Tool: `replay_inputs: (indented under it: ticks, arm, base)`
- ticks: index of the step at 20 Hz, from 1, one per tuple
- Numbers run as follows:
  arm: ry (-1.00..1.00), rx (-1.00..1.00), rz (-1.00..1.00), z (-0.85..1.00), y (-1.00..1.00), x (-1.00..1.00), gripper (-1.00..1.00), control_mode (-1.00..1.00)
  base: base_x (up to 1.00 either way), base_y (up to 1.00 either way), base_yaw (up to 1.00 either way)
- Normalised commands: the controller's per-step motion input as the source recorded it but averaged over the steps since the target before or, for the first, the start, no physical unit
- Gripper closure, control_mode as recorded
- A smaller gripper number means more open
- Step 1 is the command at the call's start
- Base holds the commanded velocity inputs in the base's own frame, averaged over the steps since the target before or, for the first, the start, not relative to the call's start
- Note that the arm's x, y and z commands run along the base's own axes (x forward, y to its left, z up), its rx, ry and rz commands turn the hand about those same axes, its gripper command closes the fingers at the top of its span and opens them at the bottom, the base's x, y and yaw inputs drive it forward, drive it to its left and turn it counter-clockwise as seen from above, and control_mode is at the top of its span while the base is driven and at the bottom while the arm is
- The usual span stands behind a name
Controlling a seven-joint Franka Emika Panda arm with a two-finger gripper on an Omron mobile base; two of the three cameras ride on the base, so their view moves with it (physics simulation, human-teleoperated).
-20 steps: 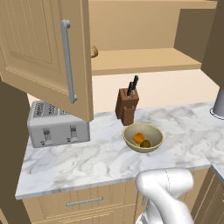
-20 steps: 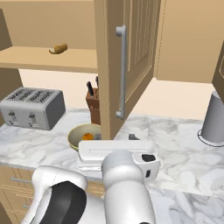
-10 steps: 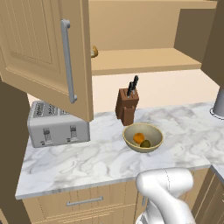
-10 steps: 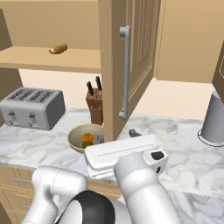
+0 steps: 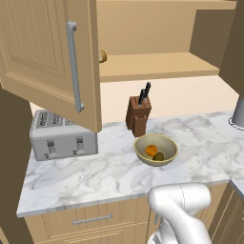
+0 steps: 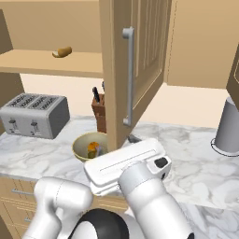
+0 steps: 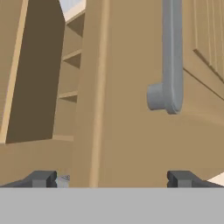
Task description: Open the cabinet. Pick the orange and kiwi from the cabinet and place them into the bowl. Then close the cabinet.
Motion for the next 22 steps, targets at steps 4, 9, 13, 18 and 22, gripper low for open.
replay_inputs:
  ticks: [4, 9, 13, 18, 22]
  arm:
    - [-0.01, -0.02, 0.0, 0.0, 0.58, 0.0, -1.0, -1.0]
    - [0.0, -0.01, 0.0, 0.0, 0.51, 0.1, -1.0, -1.0]
    - [0.0, -0.02, 0.0, 0.0, 0.41, 0.27, -1.0, -1.0]
    - [0.01, -0.02, 0.03, 0.0, 0.4, 0.66, -1.0, -1.0]
    - [0.02, -0.01, 0.15, -0.04, 0.36, 0.79, -1.0, -1.0]
  base:
    - [0.0, 0.0, 0.0]
    - [0.0, 0.0, 0.0]
    - [0.0, 0.0, 0.0]
    - [0.0, 0.0, 0.0]
    - [0.0, 0.0, 0.0]
